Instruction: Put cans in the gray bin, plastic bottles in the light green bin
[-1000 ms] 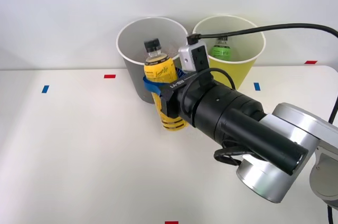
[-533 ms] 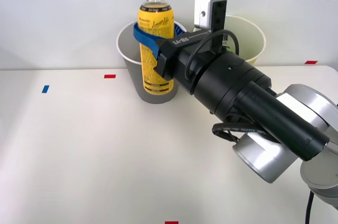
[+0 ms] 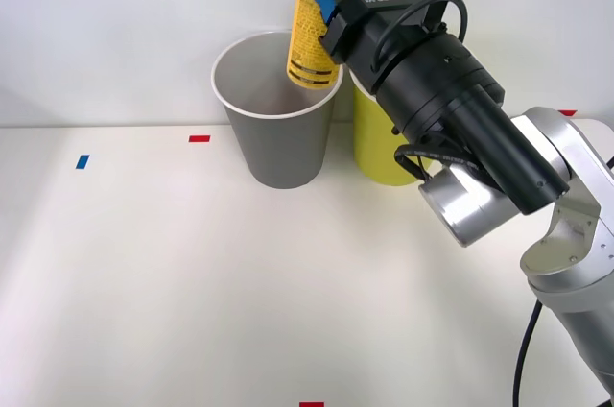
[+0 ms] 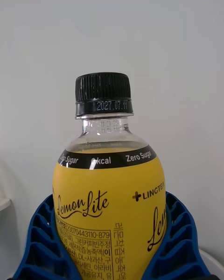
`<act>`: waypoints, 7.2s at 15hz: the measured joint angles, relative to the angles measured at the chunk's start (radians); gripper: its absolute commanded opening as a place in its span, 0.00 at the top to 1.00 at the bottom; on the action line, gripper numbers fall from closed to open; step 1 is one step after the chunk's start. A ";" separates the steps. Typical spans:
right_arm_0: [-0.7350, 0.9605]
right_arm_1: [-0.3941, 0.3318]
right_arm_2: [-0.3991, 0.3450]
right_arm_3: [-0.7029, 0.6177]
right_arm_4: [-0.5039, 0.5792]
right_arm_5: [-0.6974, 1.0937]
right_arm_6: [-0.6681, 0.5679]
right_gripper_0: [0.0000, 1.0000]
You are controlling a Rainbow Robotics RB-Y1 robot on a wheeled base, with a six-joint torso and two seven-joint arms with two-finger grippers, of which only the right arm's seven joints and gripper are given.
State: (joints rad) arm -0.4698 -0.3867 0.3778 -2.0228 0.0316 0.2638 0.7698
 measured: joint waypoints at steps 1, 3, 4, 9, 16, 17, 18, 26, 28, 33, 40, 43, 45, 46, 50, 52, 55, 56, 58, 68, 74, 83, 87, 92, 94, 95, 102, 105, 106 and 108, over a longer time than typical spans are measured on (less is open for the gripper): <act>-0.009 0.014 -0.021 0.021 0.013 -0.001 0.003 1.00; -0.014 0.021 -0.059 0.048 0.055 -0.002 0.009 1.00; -0.014 0.021 -0.075 0.057 0.073 -0.002 0.010 1.00; -0.018 0.019 -0.158 0.140 0.167 -0.002 0.011 1.00; -0.083 0.026 -0.196 0.296 0.251 -0.003 0.010 1.00; -0.087 0.026 -0.196 0.305 0.252 -0.003 0.011 1.00; -0.088 0.027 -0.194 0.310 0.252 -0.003 0.010 1.00; -0.088 0.045 -0.188 0.312 0.287 -0.016 0.000 0.00; -0.086 0.036 -0.187 0.312 0.301 -0.043 -0.004 0.00; 0.003 -0.058 -0.166 0.286 0.298 -0.198 -0.008 0.00; 0.323 -0.189 -0.144 -0.010 0.271 -0.240 -0.039 0.00; 0.466 -0.192 -0.159 -0.067 0.258 -0.321 -0.052 0.00; 0.555 -0.173 -0.162 -0.072 0.245 -0.388 -0.065 0.00; 0.605 -0.154 -0.163 -0.072 0.238 -0.418 -0.071 0.00; 0.761 -0.075 -0.156 -0.073 0.206 -0.494 -0.067 0.00; 0.821 -0.041 -0.155 -0.073 0.206 -0.505 -0.060 0.00; 0.902 0.030 -0.155 -0.073 0.215 -0.510 -0.046 0.00; 0.923 0.047 -0.155 -0.073 0.220 -0.513 -0.041 0.00; 0.960 0.064 -0.155 -0.073 0.232 -0.515 -0.032 0.00; 0.978 0.180 -0.132 0.075 0.345 -0.682 0.018 0.00; 1.018 0.302 -0.187 0.207 0.405 -0.866 0.206 0.00; 1.253 0.245 -0.165 0.210 0.311 -1.022 0.328 0.00; 1.317 0.220 -0.171 0.210 0.274 -1.069 0.375 0.00; 1.389 0.242 -0.152 0.209 0.194 -1.075 0.626 0.00; 1.420 0.249 -0.121 0.210 0.174 -1.075 0.679 0.00; 1.431 0.249 -0.103 0.210 0.169 -1.075 0.685 0.00; 1.442 0.202 -0.084 0.209 0.150 -1.071 0.724 0.00; 1.450 0.193 -0.085 0.210 0.147 -1.071 0.729 0.00; 1.454 0.192 -0.085 0.210 0.146 -1.070 0.729 0.00; 1.456 0.192 -0.085 0.211 0.146 -1.070 0.729 0.00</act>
State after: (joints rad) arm 0.9861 -0.1947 0.2931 -1.8119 0.1779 -0.8059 1.4987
